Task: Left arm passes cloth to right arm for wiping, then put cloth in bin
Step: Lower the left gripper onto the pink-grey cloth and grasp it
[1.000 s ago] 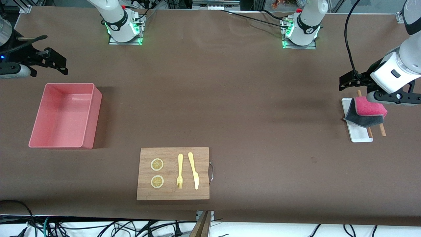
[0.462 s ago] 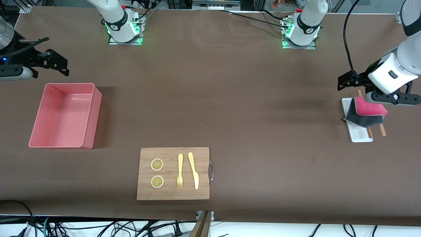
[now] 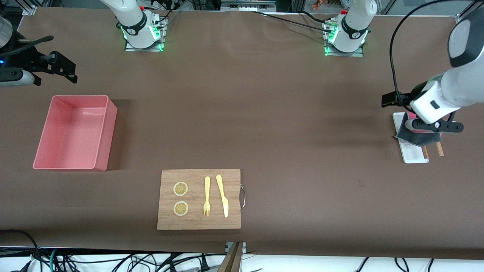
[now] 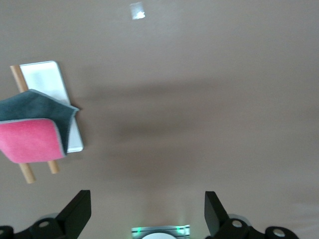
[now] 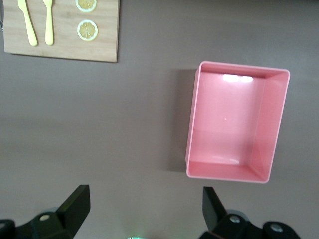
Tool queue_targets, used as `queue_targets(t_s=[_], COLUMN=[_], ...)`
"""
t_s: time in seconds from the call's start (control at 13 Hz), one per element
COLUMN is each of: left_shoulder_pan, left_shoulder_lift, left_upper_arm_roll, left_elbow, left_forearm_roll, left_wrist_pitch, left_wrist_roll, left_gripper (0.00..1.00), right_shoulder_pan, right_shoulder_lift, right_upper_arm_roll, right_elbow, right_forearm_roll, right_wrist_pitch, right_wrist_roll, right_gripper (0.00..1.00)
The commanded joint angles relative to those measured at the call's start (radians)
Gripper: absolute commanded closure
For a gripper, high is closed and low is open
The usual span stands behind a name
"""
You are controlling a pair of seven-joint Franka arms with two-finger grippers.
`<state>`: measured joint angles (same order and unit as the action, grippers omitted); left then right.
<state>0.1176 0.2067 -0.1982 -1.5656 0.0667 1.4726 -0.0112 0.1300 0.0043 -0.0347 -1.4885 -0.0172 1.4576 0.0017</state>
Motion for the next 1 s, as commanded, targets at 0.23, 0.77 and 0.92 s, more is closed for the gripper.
queue_targets(t_s=[0.23, 0.77, 0.92], left_shoulder_pan=[-0.026, 0.003, 0.017], left_shoulder_lift=[0.177, 0.181, 0.177], left_upper_arm_roll=[-0.001, 0.003, 0.002], left_elbow=[-0.1, -0.379, -0.457], left_forearm_roll=[0.359, 0.747, 0.849], left_wrist_pitch=[0.182, 0.333, 0.371], left_wrist_roll=[0.007, -0.055, -0.125], left_gripper=[0.0, 0.0, 0.0], right_shoulder_pan=[-0.003, -0.001, 0.0], right_shoulder_lift=[-0.018, 0.003, 0.014], right_upper_arm_roll=[-0.005, -0.004, -0.002], right_elbow=[0.04, 0.042, 0.042], right_forearm_roll=[0.005, 0.006, 0.007], right_wrist_pitch=[-0.04, 0.024, 0.026], right_wrist_roll=[-0.005, 0.011, 0.004], right_gripper=[0.0, 0.0, 0.0])
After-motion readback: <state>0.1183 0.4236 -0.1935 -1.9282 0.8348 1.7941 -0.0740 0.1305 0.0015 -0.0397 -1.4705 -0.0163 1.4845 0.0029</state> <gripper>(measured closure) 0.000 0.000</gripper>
